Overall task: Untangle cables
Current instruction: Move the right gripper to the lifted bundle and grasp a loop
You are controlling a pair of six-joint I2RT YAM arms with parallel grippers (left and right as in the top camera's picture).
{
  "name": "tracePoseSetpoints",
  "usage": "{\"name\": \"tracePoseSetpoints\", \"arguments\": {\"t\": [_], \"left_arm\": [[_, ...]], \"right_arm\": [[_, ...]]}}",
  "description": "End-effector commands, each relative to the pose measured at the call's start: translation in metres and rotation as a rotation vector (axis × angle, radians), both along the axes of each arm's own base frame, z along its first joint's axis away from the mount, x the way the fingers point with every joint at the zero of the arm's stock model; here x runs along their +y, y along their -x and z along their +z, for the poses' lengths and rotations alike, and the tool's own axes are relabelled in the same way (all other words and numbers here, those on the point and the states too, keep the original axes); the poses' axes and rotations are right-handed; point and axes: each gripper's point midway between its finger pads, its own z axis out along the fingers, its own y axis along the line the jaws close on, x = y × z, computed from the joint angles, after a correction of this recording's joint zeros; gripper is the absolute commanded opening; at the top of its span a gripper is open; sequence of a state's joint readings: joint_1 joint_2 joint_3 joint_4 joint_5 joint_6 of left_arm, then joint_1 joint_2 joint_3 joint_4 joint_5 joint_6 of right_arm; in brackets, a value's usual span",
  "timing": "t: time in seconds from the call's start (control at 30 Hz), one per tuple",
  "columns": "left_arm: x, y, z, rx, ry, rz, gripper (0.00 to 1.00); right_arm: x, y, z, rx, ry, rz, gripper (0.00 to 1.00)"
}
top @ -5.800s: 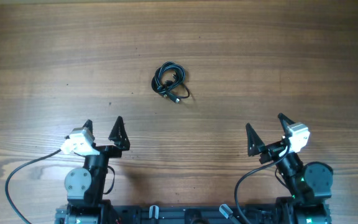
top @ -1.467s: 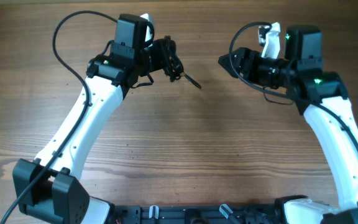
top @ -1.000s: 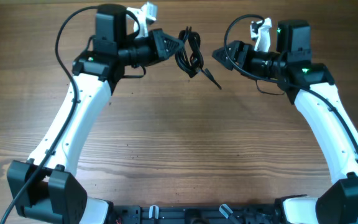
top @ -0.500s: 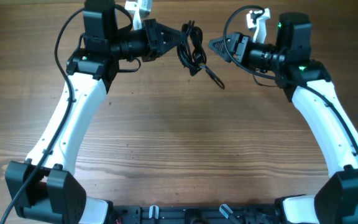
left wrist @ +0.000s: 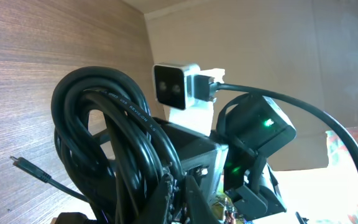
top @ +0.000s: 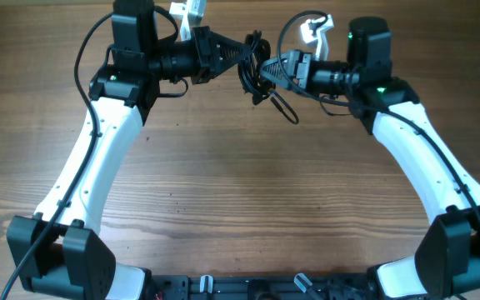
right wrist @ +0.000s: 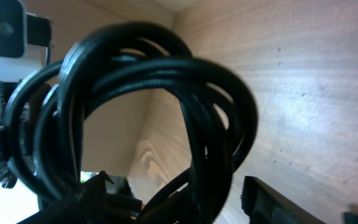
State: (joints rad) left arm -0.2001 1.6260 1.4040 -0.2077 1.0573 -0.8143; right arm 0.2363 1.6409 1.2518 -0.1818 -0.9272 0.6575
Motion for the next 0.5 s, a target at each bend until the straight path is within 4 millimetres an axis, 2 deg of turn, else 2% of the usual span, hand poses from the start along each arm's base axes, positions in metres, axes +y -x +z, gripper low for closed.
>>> {"name": "tracePoseSetpoints", "arguments": {"t": [0.0, 0.1, 0.17, 0.33, 0.47], "left_arm": [[-0.001, 0.006, 0.013, -0.025, 0.022, -0.028, 0.04], [-0.001, 0.006, 0.013, -0.025, 0.022, -0.028, 0.04], [-0.001, 0.006, 0.013, -0.025, 0.022, -0.028, 0.04], [-0.001, 0.006, 0.014, -0.032, 0.023, -0.027, 0.04], [0.006, -0.002, 0.024, -0.064, 0.045, -0.001, 0.04]], "right_arm": [[0.009, -0.01, -0.022, 0.098, 0.011, -0.038, 0.63], [0.012, -0.014, -0.042, 0.168, 0.017, -0.047, 0.54], [0.012, -0.016, -0.054, 0.193, 0.025, -0.049, 0.43], [0.011, -0.019, -0.06, 0.197, 0.038, -0.063, 0.17], [0.006, -0.017, -0.071, 0.214, 0.085, -0.079, 0.1]]}}
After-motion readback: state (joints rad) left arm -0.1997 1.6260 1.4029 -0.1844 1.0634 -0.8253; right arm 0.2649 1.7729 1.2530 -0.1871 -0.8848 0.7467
